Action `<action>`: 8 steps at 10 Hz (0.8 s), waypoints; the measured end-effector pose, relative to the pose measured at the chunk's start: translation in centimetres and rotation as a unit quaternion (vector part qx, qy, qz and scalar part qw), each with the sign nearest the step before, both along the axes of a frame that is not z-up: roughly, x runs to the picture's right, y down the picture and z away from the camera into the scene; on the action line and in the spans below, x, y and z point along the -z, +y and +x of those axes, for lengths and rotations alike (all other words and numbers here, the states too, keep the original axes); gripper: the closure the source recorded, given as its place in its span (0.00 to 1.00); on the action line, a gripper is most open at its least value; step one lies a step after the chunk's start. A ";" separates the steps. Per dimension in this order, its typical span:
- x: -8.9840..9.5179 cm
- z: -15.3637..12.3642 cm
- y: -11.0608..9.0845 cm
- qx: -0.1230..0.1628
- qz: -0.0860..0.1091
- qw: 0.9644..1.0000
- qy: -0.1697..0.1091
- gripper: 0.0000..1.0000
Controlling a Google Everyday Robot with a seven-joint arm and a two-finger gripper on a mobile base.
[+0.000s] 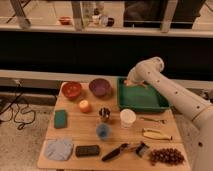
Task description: Place pepper in tray
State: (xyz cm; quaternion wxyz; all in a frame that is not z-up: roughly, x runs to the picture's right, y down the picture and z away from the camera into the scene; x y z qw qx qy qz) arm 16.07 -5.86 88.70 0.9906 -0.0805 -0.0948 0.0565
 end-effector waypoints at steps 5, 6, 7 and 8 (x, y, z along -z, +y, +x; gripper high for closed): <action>-0.4 0.2 0.3 -0.012 -0.003 1.000 -0.006 0.92; -0.4 0.1 0.3 -0.011 -0.003 1.000 -0.007 0.82; -0.4 0.0 0.3 -0.011 -0.003 1.000 -0.007 0.73; -0.4 0.0 0.3 -0.011 -0.003 1.000 -0.007 0.61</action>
